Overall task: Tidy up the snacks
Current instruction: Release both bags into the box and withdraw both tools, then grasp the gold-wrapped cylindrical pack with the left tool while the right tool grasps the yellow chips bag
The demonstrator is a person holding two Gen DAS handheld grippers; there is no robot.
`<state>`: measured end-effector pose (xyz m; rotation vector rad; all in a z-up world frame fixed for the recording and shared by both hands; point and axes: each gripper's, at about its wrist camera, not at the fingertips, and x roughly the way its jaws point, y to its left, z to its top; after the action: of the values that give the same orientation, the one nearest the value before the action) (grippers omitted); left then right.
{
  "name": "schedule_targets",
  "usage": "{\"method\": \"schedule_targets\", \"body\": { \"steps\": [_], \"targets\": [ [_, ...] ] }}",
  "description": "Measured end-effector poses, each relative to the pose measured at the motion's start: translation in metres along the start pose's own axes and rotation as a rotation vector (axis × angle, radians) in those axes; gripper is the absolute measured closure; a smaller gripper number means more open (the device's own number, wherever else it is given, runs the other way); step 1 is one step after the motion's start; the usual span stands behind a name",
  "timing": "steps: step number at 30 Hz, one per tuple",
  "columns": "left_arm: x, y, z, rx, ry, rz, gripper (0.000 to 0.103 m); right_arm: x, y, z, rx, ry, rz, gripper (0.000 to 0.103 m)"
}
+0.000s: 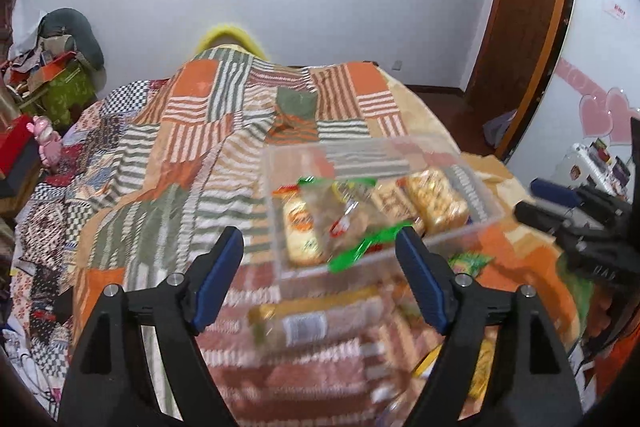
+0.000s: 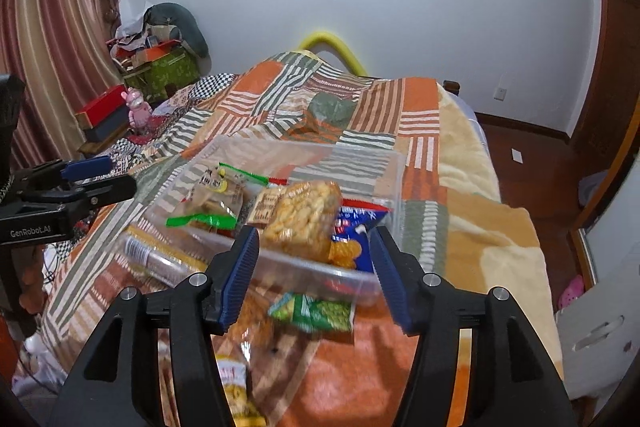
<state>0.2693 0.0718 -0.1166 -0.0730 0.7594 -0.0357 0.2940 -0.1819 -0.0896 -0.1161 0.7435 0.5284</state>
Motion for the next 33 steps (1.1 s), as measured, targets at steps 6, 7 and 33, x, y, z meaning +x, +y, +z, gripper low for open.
{"method": "schedule_targets", "body": {
  "steps": [6, 7, 33],
  "targets": [
    [-0.003, 0.018, -0.033, -0.016, 0.054, 0.023, 0.023, -0.001, -0.003, -0.020, 0.012, 0.037, -0.017, 0.048],
    [-0.001, 0.022, -0.039, -0.025, 0.069, 0.025, 0.023, -0.001, -0.004, -0.023, 0.016, 0.045, -0.018, 0.048],
    [0.056, 0.005, -0.042, 0.015, 0.158, -0.099, 0.023, 0.032, -0.020, -0.055, 0.095, 0.164, -0.003, 0.043]
  ]
}}
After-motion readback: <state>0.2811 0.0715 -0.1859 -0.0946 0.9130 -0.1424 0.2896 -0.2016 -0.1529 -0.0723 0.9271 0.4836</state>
